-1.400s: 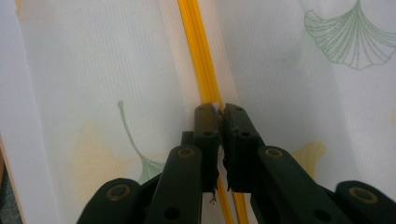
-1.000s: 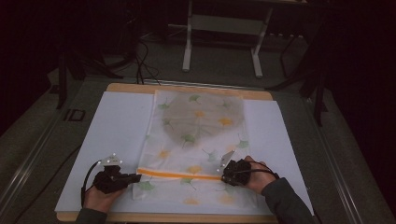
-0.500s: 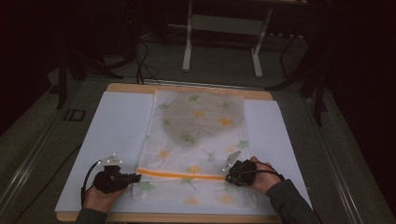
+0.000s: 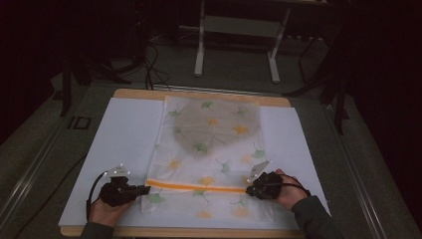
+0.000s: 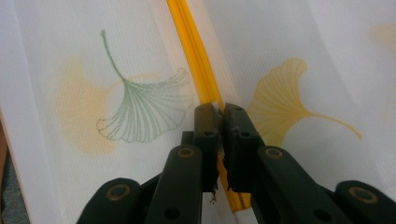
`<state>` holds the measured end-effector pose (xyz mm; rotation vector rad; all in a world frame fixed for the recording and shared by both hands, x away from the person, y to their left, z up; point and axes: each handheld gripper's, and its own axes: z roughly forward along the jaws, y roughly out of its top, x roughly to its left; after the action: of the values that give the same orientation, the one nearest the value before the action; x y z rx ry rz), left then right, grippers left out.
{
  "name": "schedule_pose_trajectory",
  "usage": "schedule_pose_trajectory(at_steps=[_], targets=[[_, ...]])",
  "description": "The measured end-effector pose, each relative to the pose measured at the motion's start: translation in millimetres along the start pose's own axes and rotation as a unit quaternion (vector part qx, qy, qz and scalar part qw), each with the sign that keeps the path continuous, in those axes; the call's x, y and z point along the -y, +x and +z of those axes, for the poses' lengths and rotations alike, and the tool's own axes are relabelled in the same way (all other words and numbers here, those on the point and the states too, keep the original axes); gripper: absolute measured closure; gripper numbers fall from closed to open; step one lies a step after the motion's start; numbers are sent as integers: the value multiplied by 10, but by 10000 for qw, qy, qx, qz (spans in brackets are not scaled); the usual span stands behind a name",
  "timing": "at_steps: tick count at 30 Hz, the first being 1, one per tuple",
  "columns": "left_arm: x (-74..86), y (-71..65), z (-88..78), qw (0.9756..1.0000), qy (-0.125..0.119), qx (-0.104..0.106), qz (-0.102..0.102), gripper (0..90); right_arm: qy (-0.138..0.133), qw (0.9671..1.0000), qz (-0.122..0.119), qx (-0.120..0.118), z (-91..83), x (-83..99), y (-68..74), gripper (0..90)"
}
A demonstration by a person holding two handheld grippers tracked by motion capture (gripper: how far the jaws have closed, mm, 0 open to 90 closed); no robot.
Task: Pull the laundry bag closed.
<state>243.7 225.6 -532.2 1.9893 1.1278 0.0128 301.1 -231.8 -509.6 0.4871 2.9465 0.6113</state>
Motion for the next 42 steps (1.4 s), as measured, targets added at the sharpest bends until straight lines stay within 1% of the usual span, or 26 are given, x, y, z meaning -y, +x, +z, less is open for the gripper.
schedule_pose_trajectory(at_steps=[3,8,9,12,21,24,29,31,34,36,37,39,40,41,42], targets=[[0,-1,0,10000,3,-3,1,883,-48,10000,52,-24,-15,49,-22,849],[1,2,3,10000,13,-2,-6,884,-41,9999,132,-12,-46,114,-42,849],[1,2,3,10000,14,-3,-4,883,-53,9999,103,1,-50,127,-47,850],[5,11,8,10000,32,-6,-8,883,-6,9999,116,51,-71,157,-45,850],[8,17,11,10000,31,12,-19,883,-24,9997,239,98,-155,301,-85,850],[10,18,12,10000,37,22,-25,883,10,9996,262,134,-183,332,-89,850],[15,18,19,10000,61,41,-33,882,25,9995,289,127,-232,388,-100,850],[15,14,30,10000,84,37,-34,883,3,9994,345,97,-248,406,-104,850],[17,12,28,10000,73,29,-30,883,-4,9994,324,90,-244,410,-112,850],[22,11,24,9999,89,51,-18,879,-26,9993,359,71,-237,415,-116,848],[27,10,22,9999,119,37,7,859,-55,9991,409,57,-233,422,-118,841],[47,18,2,10000,70,31,30,790,-101,9986,512,42,-227,428,-122,808],[47,18,2,10000,70,31,30,777,-101,9986,512,42,-227,428,-122,808],[57,25,-29,10000,-18,45,22,777,-128,9985,531,44,-225,429,-120,788],[65,31,-56,9999,-112,75,16,726,-213,9978,629,20,-225,441,-124,734]])
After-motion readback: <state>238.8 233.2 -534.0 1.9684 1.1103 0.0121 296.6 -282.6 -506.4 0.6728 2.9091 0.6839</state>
